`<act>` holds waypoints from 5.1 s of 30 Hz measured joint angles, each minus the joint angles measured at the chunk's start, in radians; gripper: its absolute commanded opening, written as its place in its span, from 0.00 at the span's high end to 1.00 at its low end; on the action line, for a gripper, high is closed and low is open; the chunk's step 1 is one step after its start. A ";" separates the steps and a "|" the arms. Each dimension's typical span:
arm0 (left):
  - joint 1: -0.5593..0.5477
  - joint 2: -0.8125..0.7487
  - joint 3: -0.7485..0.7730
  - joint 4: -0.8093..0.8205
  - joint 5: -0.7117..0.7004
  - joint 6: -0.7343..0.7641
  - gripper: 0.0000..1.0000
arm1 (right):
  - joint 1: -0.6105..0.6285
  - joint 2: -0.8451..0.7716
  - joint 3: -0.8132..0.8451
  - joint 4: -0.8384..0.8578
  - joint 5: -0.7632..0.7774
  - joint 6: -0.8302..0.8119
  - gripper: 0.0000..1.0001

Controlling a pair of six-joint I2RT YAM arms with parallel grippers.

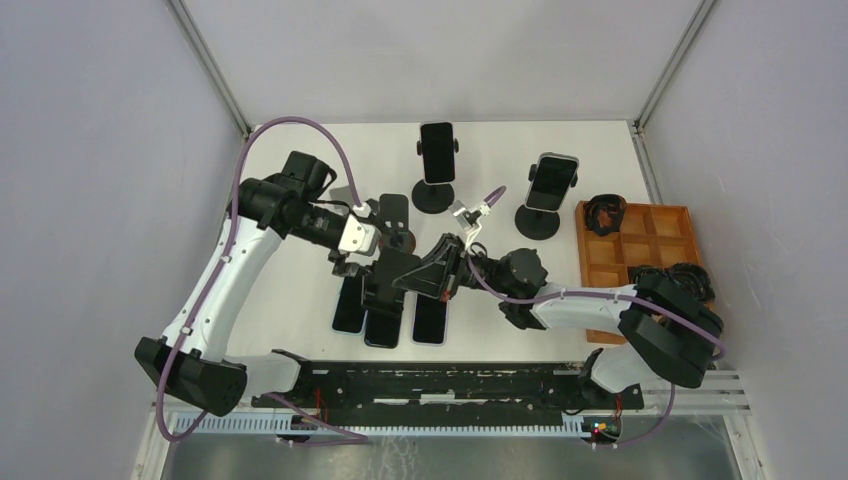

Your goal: Remove the phone from the phone stand

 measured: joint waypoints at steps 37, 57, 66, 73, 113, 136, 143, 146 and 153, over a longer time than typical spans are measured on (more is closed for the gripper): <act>0.000 0.002 -0.010 0.215 -0.148 -0.179 0.00 | -0.485 0.335 0.301 -0.977 -0.302 -1.113 0.59; 0.002 0.085 0.057 0.548 -0.346 -0.769 0.00 | -0.491 0.074 0.272 -1.095 0.012 -1.225 0.02; 0.009 0.185 0.127 0.734 -0.486 -1.008 0.00 | -0.491 -0.159 0.233 -1.077 0.023 -1.052 0.02; 0.039 0.464 0.348 0.803 -0.462 -1.193 0.01 | -0.491 -0.189 0.343 -1.086 -0.068 -0.843 0.02; 0.095 0.903 0.573 0.929 0.011 -1.453 0.98 | -0.492 -0.249 0.361 -1.224 0.000 -0.789 0.05; 0.093 0.251 0.445 0.701 0.067 -1.249 0.98 | -0.492 -0.366 0.385 -1.061 -0.165 -0.716 0.02; 0.065 0.115 0.326 0.531 0.056 -1.193 0.98 | -0.492 -0.439 0.359 -0.871 -0.296 -0.565 0.02; 0.031 0.058 0.265 0.479 0.035 -1.173 0.98 | -0.491 -0.459 0.359 -0.809 -0.323 -0.523 0.02; -0.050 0.014 0.196 0.316 -0.006 -1.117 0.98 | -0.394 -0.394 0.372 -0.818 -0.327 -0.511 0.03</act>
